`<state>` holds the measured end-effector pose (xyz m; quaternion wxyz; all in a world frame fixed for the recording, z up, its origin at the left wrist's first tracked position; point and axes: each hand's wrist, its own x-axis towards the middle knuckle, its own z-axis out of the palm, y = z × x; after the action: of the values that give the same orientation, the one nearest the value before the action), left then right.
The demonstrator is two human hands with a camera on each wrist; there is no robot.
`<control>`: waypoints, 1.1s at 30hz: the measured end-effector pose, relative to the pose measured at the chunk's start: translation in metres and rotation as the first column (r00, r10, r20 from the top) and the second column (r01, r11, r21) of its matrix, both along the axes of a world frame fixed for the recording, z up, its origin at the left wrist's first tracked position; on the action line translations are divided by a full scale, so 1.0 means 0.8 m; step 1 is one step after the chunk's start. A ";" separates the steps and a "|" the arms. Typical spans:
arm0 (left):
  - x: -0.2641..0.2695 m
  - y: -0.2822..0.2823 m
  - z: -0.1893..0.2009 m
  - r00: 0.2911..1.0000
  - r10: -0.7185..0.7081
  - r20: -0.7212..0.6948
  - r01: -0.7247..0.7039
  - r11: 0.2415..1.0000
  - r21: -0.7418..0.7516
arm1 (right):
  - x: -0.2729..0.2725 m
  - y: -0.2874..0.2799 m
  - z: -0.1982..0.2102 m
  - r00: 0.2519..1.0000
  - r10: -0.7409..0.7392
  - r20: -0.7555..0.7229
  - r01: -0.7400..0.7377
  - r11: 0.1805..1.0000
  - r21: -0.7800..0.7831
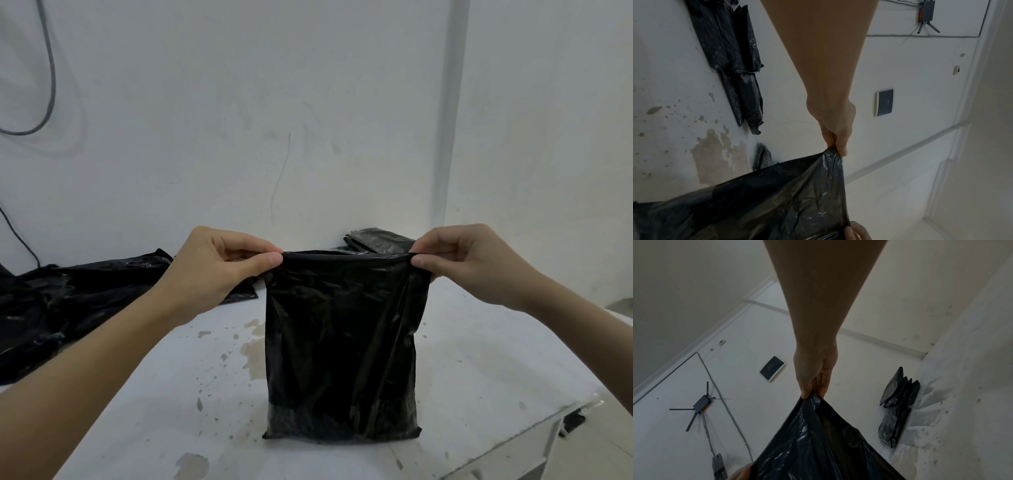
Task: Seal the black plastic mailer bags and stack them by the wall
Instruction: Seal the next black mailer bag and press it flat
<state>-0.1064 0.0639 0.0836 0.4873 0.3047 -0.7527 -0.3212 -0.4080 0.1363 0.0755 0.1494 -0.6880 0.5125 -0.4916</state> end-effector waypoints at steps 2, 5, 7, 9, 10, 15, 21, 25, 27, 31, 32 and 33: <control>0.000 -0.002 -0.001 0.999 0.037 0.002 -0.037 0.999 -0.015 | 0.001 -0.001 -0.002 1.000 0.006 0.019 -0.006 1.000 -0.017; -0.001 -0.005 -0.002 0.997 0.079 -0.005 -0.079 0.996 -0.030 | 0.002 -0.003 -0.005 0.998 0.003 0.058 -0.001 0.999 -0.036; -0.002 -0.007 -0.003 0.997 0.079 -0.016 -0.079 0.996 -0.030 | 0.003 -0.004 -0.008 0.996 -0.002 0.085 0.005 0.999 -0.038; -0.004 -0.008 -0.004 0.997 0.076 -0.023 -0.076 0.997 -0.025 | 0.003 -0.006 -0.011 0.994 -0.005 0.111 0.009 0.999 -0.039; -0.004 -0.010 -0.005 0.997 0.078 -0.028 -0.078 0.997 -0.023 | 0.002 -0.007 -0.012 0.992 -0.005 0.123 0.010 0.999 -0.042; -0.007 -0.016 -0.008 0.995 0.092 -0.049 -0.092 0.996 -0.011 | 0.002 -0.012 -0.016 0.983 0.011 0.181 -0.001 0.998 -0.059; -0.009 -0.016 -0.009 0.992 0.115 -0.061 -0.114 0.993 0.008 | 0.002 -0.014 -0.017 0.977 0.016 0.212 -0.001 0.998 -0.070; -0.009 -0.018 -0.009 0.991 0.122 -0.058 -0.122 0.992 0.006 | 0.003 -0.014 -0.016 0.975 0.019 0.223 -0.001 0.997 -0.081; -0.008 -0.020 -0.009 0.990 0.128 -0.059 -0.128 0.992 0.006 | 0.003 -0.014 -0.016 0.973 0.019 0.230 0.000 0.997 -0.082; -0.006 -0.021 -0.010 0.991 0.123 -0.043 -0.123 0.992 -0.005 | 0.002 -0.015 -0.016 0.971 0.014 0.239 0.002 0.998 -0.065; -0.005 -0.022 -0.009 0.992 0.125 -0.033 -0.125 0.992 -0.012 | 0.002 -0.015 -0.015 0.971 0.014 0.239 0.000 0.998 -0.059; -0.005 -0.022 -0.009 0.992 0.128 -0.019 -0.128 0.992 -0.021 | 0.002 -0.015 -0.015 0.971 0.014 0.240 -0.001 0.999 -0.055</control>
<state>-0.1101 0.0461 0.0764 0.5169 0.3441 -0.7307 -0.2838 -0.4066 0.1245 0.0638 0.1933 -0.6292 0.4747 -0.5843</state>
